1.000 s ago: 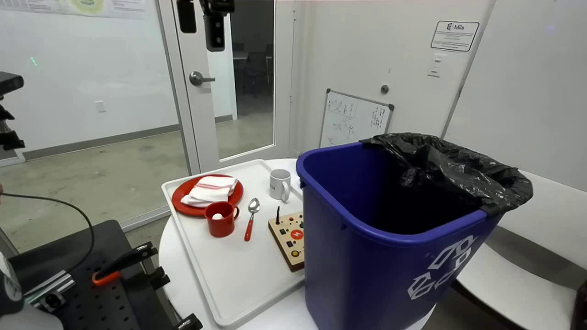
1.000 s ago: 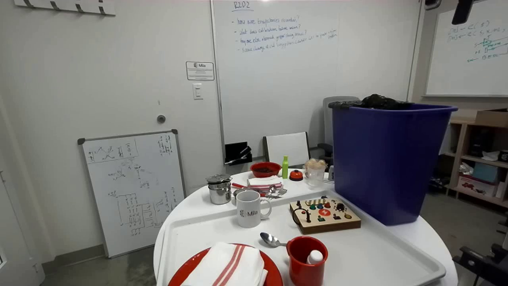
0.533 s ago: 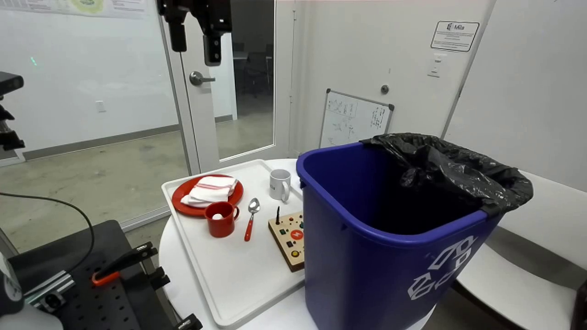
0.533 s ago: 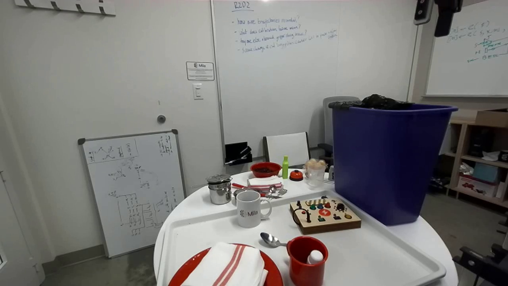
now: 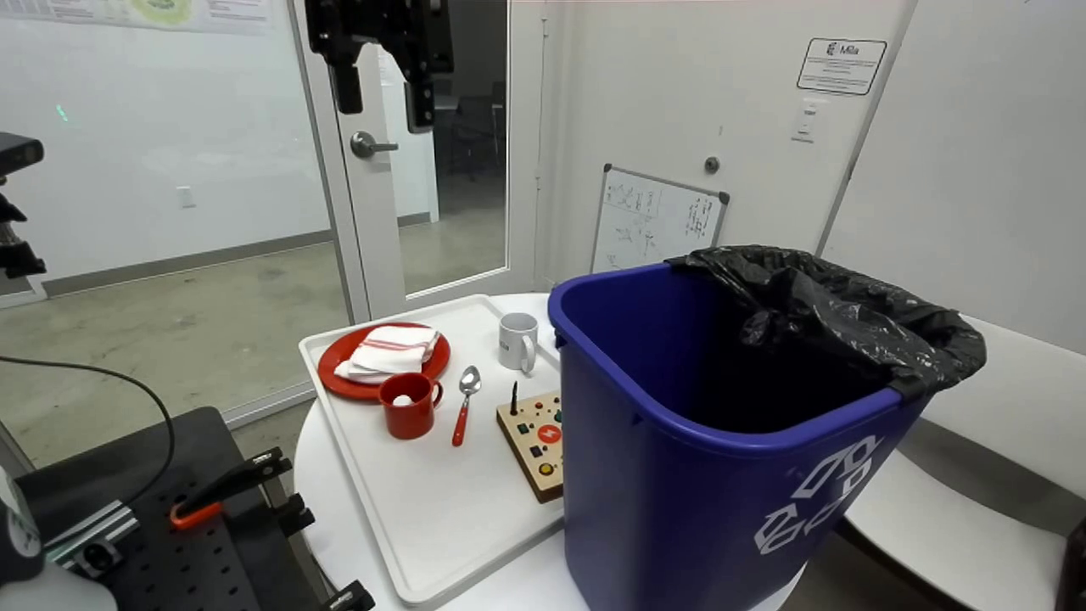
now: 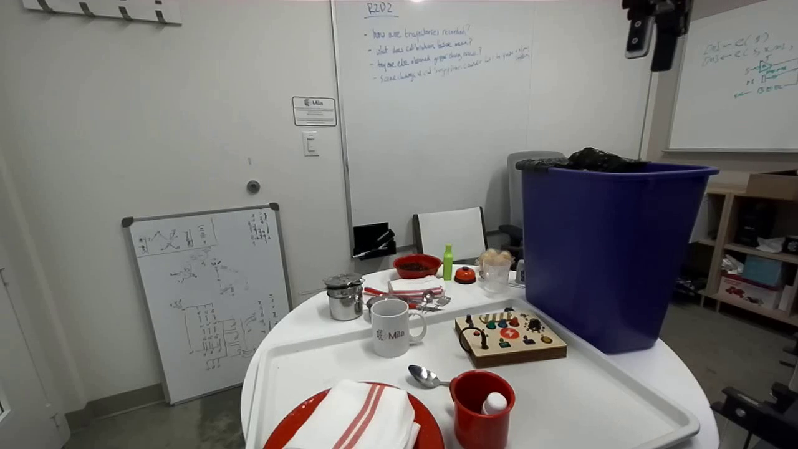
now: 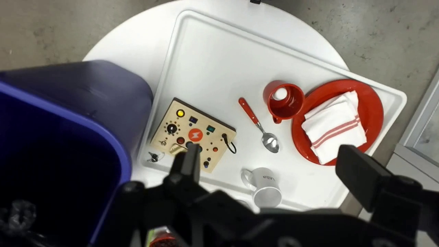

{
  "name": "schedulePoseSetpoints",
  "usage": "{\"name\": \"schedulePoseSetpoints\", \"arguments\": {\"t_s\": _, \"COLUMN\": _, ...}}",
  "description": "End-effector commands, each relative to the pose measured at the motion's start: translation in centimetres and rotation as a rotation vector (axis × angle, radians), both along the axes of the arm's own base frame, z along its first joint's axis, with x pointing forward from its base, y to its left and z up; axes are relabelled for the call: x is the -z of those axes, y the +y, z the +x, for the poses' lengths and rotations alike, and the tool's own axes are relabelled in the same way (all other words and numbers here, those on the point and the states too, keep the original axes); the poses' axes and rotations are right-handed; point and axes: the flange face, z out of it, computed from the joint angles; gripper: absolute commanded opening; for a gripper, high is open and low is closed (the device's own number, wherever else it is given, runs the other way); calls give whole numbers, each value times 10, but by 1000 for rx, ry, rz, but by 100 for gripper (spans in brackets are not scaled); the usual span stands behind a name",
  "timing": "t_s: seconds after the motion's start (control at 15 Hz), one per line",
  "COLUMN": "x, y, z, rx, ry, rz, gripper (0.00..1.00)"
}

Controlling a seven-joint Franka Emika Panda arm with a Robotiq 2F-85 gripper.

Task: Throw the tea towel in the trash bin

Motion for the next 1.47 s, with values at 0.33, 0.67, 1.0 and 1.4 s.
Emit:
{"name": "schedulePoseSetpoints", "arguments": {"t_s": 0.33, "x": 126, "y": 116, "z": 97, "rx": -446, "ry": 110, "rz": -8, "gripper": 100}}
{"name": "schedulePoseSetpoints", "arguments": {"t_s": 0.67, "x": 160, "y": 127, "z": 114, "rx": -539, "ry": 130, "rz": 11, "gripper": 100}}
{"name": "schedulePoseSetpoints", "arguments": {"t_s": 1.0, "x": 182, "y": 137, "z": 140, "rx": -587, "ry": 154, "rz": 38, "gripper": 100}}
{"name": "schedulePoseSetpoints", "arguments": {"t_s": 1.4, "x": 222, "y": 183, "z": 191, "rx": -577, "ry": 40, "rz": 86, "gripper": 100}}
